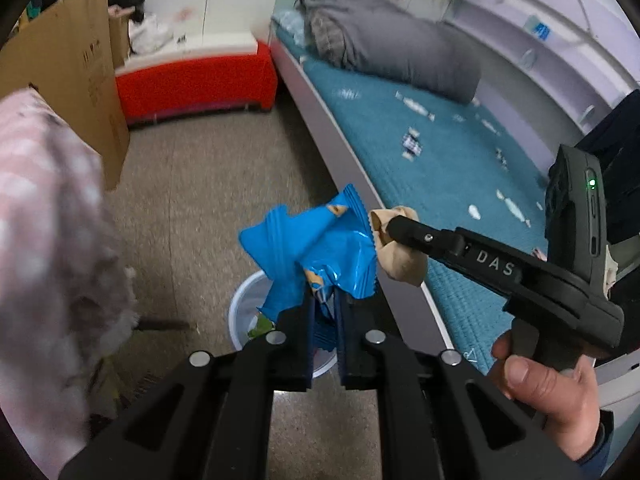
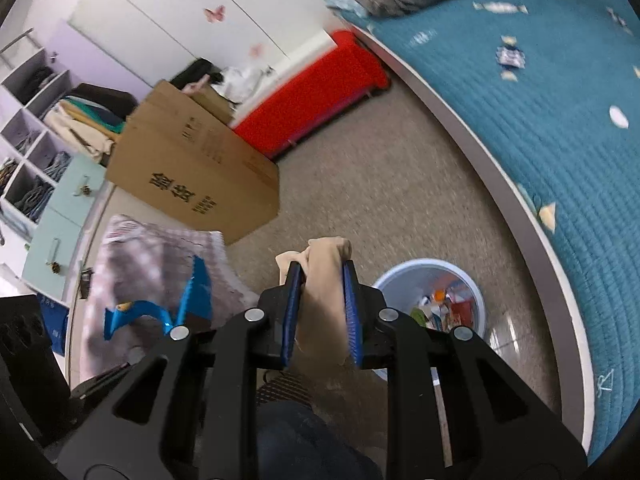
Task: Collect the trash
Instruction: 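Carry both items over the wastebasket and open both tools to drop them, then move both tools back over the table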
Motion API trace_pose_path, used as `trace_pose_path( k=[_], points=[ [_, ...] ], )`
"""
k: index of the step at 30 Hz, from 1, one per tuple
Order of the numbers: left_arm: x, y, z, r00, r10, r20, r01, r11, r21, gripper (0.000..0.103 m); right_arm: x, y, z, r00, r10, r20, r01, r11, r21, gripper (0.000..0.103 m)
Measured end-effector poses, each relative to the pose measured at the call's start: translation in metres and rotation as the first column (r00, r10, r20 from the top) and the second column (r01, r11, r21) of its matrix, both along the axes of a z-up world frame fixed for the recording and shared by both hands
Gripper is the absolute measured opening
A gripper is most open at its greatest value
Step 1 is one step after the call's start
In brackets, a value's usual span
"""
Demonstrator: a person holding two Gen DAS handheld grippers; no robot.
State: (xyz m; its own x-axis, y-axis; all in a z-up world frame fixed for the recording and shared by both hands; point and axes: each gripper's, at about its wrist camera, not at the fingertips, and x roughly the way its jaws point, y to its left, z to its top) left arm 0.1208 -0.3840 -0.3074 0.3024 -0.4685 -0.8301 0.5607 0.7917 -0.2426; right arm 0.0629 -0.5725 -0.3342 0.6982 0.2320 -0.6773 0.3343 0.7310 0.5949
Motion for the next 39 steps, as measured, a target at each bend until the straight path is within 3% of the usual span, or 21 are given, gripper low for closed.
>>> trace_pose_path(
  k=[8,11,12,13,14,16,19,21,29,39],
  points=[
    [0.027,-0.015,-0.064,0.992,0.037,-0.117,-0.029,0.997,0.069,0.010,0.024,-0.010,-0.052,0.995,-0.009,-0.100,0.014,0.999,0.046,0.022],
    [0.035,-0.017,-0.079,0.987,0.036,-0.154,-0.023,0.996,0.084,0.025,0.030,-0.013,-0.066,0.991,-0.019,-0.136,0.027,0.998,0.059,0.024],
    [0.037,-0.018,-0.082,0.987,0.040,-0.159,-0.025,0.996,0.090,0.042,0.031,-0.014,-0.071,0.989,-0.024,-0.147,0.035,0.997,0.070,0.028],
    [0.038,-0.018,-0.083,0.987,0.045,-0.155,-0.030,0.995,0.098,0.054,0.030,-0.017,-0.078,0.987,-0.034,-0.156,0.050,0.994,0.094,0.045],
    [0.039,-0.017,-0.083,0.988,0.048,-0.146,-0.033,0.994,0.102,0.059,0.029,-0.019,-0.081,0.986,-0.045,-0.159,0.063,0.992,0.109,0.068],
    [0.041,-0.016,-0.083,0.989,0.062,-0.133,-0.047,0.993,0.111,0.075,0.024,-0.023,-0.087,0.984,-0.071,-0.162,0.095,0.985,0.142,0.074],
    [0.043,-0.015,-0.083,0.987,0.082,-0.136,-0.065,0.990,0.122,0.079,0.017,-0.028,-0.096,0.978,-0.099,-0.181,0.130,0.978,0.165,0.091],
    [0.044,-0.014,-0.084,0.985,0.097,-0.145,-0.078,0.988,0.131,0.081,0.011,-0.033,-0.097,0.975,-0.131,-0.178,0.163,0.970,0.182,0.094],
    [0.033,-0.011,-0.060,0.986,0.118,-0.120,-0.106,0.989,0.104,0.085,-0.011,-0.040,-0.067,0.968,-0.198,-0.154,0.220,0.966,0.139,0.097],
    [0.000,0.005,0.024,0.996,0.088,-0.005,-0.088,0.996,-0.012,0.086,-0.031,-0.024,0.021,0.974,-0.225,0.003,0.225,0.972,0.065,0.097]
  ],
)
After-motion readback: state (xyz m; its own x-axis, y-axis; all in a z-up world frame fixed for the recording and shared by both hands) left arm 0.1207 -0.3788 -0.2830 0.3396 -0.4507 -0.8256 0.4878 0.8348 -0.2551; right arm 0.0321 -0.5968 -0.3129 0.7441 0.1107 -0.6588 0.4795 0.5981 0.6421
